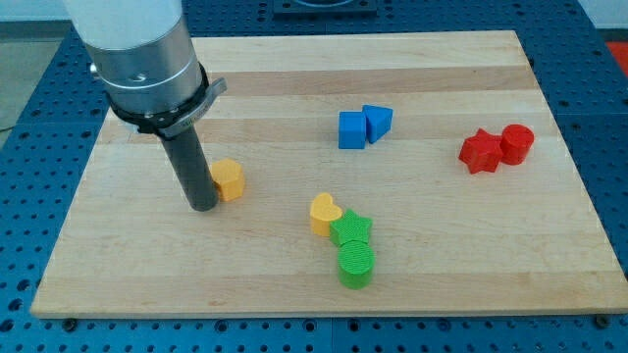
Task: Push yellow heart left a bit
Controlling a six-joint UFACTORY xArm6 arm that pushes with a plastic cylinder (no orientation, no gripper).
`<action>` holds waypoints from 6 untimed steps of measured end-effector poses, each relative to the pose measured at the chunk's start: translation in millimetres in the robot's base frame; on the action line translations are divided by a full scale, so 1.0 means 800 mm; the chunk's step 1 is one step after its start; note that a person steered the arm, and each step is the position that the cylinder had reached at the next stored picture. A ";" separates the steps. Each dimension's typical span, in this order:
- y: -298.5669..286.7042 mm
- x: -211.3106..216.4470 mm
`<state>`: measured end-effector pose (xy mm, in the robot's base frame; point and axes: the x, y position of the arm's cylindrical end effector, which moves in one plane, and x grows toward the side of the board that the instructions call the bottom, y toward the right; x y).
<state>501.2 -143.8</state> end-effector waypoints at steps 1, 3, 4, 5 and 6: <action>0.055 0.011; 0.130 -0.057; 0.198 -0.049; 0.203 -0.020; 0.157 -0.004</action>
